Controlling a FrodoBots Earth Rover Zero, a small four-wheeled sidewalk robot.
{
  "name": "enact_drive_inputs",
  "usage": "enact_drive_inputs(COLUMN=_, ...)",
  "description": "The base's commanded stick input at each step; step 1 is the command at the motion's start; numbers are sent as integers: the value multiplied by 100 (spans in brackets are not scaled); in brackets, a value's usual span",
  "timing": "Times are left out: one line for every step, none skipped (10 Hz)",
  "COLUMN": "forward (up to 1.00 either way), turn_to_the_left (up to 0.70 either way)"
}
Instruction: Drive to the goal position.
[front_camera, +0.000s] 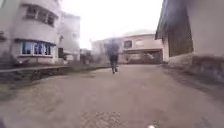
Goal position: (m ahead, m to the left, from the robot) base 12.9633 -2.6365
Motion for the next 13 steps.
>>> enact_drive_inputs(forward=70, turn_to_the_left=-24)
enact_drive_inputs(forward=70, turn_to_the_left=-14)
enact_drive_inputs(forward=70, turn_to_the_left=1)
enact_drive_inputs(forward=70, turn_to_the_left=4)
enact_drive_inputs(forward=70, turn_to_the_left=4)
enact_drive_inputs(forward=70, turn_to_the_left=3)
enact_drive_inputs(forward=70, turn_to_the_left=2)
enact_drive_inputs(forward=70, turn_to_the_left=0)
enact_drive_inputs(forward=70, turn_to_the_left=-13)
enact_drive_inputs(forward=70, turn_to_the_left=-13)
enact_drive_inputs(forward=70, turn_to_the_left=5)
enact_drive_inputs(forward=70, turn_to_the_left=11)
enact_drive_inputs(forward=70, turn_to_the_left=13)
